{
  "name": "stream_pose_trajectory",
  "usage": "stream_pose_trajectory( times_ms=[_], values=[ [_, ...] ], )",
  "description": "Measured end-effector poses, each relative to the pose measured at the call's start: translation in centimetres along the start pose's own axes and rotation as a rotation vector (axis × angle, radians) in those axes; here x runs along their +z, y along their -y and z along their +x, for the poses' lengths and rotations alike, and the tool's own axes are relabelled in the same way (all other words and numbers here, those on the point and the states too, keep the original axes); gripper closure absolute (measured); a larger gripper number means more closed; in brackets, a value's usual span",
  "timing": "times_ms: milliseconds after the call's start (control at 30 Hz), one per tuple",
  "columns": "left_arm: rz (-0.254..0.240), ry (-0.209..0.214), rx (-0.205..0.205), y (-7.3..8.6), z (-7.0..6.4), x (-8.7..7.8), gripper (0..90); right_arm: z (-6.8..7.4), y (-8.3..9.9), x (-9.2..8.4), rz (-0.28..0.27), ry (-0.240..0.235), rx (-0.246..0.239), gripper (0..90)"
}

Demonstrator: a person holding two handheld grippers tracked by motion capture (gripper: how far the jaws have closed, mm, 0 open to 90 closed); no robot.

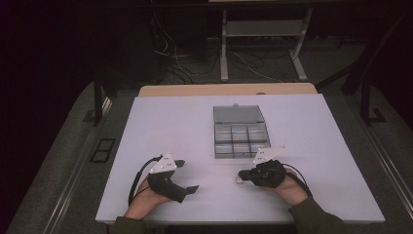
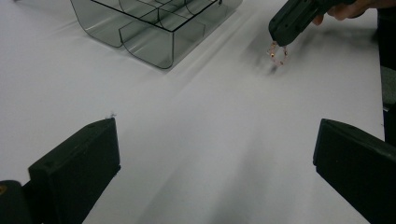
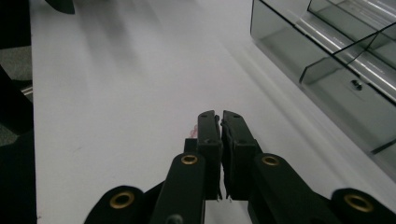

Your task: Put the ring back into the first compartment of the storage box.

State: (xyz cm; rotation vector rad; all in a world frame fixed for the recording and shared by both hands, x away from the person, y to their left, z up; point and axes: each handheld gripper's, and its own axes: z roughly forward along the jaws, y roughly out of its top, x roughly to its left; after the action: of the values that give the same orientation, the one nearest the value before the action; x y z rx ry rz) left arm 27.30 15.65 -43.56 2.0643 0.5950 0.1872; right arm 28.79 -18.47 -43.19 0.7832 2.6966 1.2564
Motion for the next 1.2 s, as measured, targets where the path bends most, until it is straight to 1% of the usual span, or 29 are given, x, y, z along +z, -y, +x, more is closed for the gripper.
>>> stream_pose_trajectory(
  times_ms=[167, 300, 433, 600, 900, 1200],
  values=[
    [0.001, 0.002, -0.003, 0.1, 0.0, 0.1, 0.0, -0.2, -0.2, -0.5, -0.021, 0.002, -0.006, 85.8],
    [0.001, -0.002, -0.002, 0.0, 0.0, 0.1, 0.0, -0.2, -0.3, -1.0, -0.039, -0.007, 0.008, 85.8],
    [-0.003, -0.003, -0.004, 0.0, 0.0, 0.1, 0.0, -0.3, -0.3, -1.3, -0.049, -0.006, 0.007, 85.8],
    [-0.005, -0.008, -0.004, 0.0, 0.0, 0.1, 0.0, -0.4, -0.6, -1.5, -0.055, -0.005, 0.007, 85.8],
    [-0.008, -0.008, -0.003, 0.0, 0.0, 0.1, 0.0, -1.0, -1.2, -1.9, -0.074, 0.004, 0.009, 85.8],
    [-0.012, -0.009, -0.003, 0.0, 0.0, 0.0, 0.0, -1.5, -1.3, -2.1, -0.077, 0.012, 0.018, 85.8]
  ],
)
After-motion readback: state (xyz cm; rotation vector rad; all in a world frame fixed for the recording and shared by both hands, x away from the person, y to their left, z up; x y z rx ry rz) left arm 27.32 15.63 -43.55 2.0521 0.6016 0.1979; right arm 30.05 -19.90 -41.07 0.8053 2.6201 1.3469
